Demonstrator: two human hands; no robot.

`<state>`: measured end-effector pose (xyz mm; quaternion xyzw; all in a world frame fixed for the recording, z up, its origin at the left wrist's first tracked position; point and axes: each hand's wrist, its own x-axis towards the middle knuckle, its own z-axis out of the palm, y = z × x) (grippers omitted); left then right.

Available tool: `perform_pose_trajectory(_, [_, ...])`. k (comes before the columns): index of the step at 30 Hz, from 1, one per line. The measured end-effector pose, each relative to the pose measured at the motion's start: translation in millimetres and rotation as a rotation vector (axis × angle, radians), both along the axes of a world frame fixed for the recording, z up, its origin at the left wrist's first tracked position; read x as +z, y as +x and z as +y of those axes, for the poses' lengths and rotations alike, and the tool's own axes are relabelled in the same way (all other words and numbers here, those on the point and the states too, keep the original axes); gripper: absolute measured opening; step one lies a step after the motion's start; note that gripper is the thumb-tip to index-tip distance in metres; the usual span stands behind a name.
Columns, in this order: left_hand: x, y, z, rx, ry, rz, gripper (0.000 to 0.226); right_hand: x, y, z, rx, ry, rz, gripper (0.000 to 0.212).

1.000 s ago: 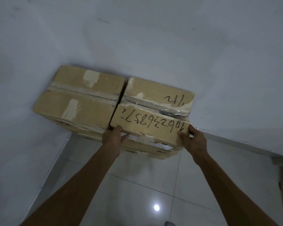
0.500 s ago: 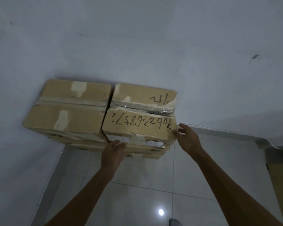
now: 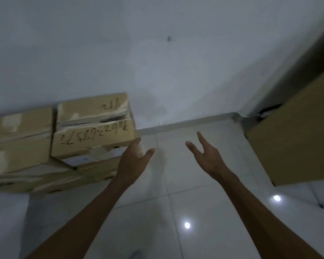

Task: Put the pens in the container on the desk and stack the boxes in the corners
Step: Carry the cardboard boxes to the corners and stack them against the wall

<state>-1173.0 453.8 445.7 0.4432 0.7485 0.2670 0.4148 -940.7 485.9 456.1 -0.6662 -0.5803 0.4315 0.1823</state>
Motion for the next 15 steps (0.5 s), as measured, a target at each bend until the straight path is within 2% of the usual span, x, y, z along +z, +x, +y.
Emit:
perform_pose_trajectory(3, [7.2, 69.7, -3.4, -0.137, 0.015, -0.008, 0.087, 7.4, 70.5, -33.8, -0.076, -0.007, 0.007, 0.090])
perform_pose_trajectory(6, [17.1, 145.2, -15.7, -0.257, 0.044, 0.009, 0.082, 14.7, 142.5, -73.7, -0.161, -0.013, 0.010, 0.093])
perform_pose_trajectory(15, [45.3, 442.7, -105.7, -0.707, 0.072, 0.002, 0.078, 38.3, 393.3, -257.1, -0.559, -0.035, 0.009, 0.092])
